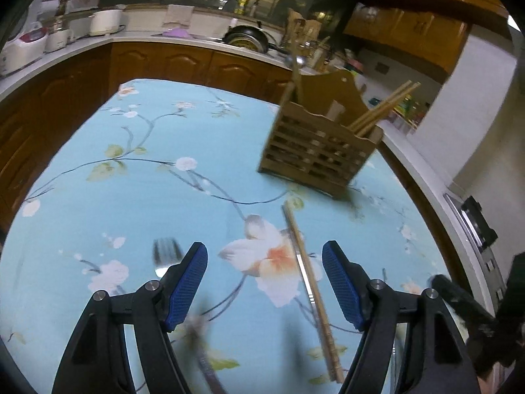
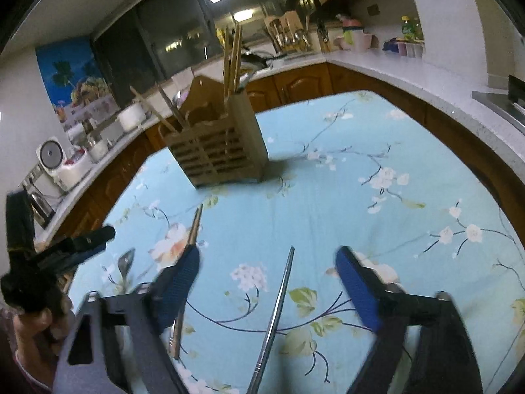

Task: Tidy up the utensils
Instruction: 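Move both tools back down toward the last chopsticks on the table, then grasp a wooden chopstick with the left tool while the right tool grasps a metal chopstick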

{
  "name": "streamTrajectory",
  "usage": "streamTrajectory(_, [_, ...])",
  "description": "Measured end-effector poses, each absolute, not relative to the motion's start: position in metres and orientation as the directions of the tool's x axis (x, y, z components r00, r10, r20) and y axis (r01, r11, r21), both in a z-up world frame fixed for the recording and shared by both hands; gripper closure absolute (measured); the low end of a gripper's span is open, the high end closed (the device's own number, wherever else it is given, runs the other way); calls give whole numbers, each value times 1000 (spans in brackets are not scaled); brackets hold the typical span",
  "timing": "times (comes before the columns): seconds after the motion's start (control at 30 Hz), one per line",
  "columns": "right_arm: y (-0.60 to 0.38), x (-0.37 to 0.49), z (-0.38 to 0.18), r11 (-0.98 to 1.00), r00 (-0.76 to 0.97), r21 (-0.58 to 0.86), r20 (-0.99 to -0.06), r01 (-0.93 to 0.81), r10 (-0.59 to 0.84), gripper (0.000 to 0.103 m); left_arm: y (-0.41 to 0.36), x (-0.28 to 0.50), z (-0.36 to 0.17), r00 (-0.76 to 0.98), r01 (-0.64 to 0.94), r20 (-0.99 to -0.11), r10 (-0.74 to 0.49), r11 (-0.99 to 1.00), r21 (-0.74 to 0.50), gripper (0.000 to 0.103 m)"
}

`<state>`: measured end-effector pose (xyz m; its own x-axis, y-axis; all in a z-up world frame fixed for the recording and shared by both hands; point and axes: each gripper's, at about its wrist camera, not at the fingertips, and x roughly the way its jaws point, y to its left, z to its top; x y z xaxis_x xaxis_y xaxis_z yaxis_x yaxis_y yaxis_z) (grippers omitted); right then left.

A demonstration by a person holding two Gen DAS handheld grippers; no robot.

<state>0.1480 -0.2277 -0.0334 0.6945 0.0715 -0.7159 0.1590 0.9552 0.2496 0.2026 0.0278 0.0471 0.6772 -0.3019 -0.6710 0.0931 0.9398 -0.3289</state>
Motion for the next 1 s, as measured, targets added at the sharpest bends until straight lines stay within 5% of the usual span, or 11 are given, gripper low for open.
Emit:
streamTrajectory(0.17, [-227,158,-59,958,619,238,-780,161,90,64,10,220,44,652,147,-672,-352,928,-343,41])
streamTrajectory(0.3, [-224,162,-73,967,581,206,-810,148,84,71,-5,245,35,620,183,-686,-380,921,-344,52])
streamTrajectory(0.47, [-228,166,-80,975,561,168,-826,148,57,92,-26,284,19,573,211,-714,-401,915,-344,69])
streamTrajectory(1.0, [-259,170,-81,958,573,219,-816,185,76,97,-64,331,-7,526,230,-786,-325,944,-237,81])
